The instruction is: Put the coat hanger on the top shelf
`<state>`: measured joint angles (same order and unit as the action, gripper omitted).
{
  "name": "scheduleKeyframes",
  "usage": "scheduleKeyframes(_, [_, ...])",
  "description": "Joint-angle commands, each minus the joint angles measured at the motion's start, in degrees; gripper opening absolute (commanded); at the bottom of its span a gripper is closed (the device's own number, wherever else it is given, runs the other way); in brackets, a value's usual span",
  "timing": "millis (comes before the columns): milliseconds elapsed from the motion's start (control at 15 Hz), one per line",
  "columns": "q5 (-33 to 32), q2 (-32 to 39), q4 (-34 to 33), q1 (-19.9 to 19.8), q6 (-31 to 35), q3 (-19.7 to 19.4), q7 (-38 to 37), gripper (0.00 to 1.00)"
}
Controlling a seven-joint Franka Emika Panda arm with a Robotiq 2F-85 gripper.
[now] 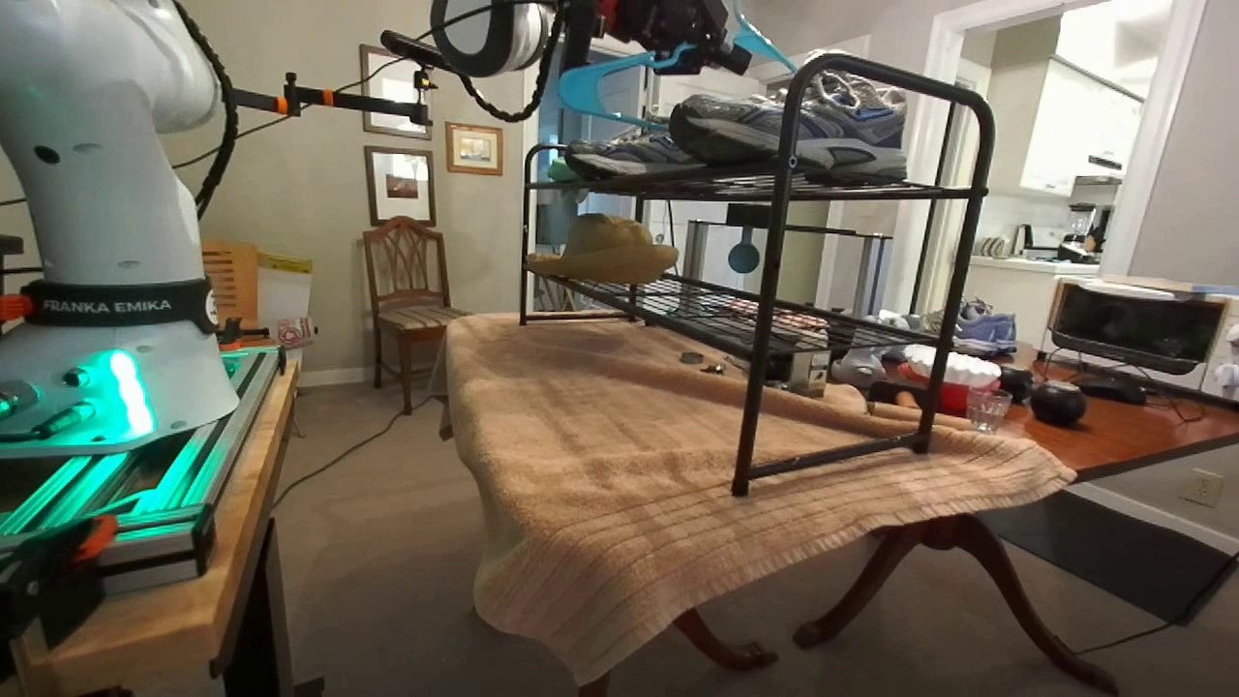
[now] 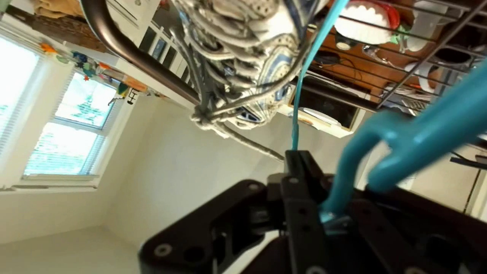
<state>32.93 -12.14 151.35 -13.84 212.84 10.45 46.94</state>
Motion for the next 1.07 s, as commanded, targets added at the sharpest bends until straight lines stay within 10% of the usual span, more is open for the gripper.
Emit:
scheduleKeyframes(0, [0.17, 3.77, -1.1, -0.93, 4.7, 2.09, 6.1, 0.01])
scheduleKeyframes(400, [-2.18, 5.88, -1.42, -0.36, 10.1, 3.86, 12.42, 0.01])
scheduleKeyframes(533, [-2.3, 7.04, -1.83, -0.43, 11.91, 4.42, 14.12, 0.29])
scheduleKeyframes(1000, [-3.58, 7.39, -1.01, -0.14, 13.33, 5.05, 16.02, 0.69])
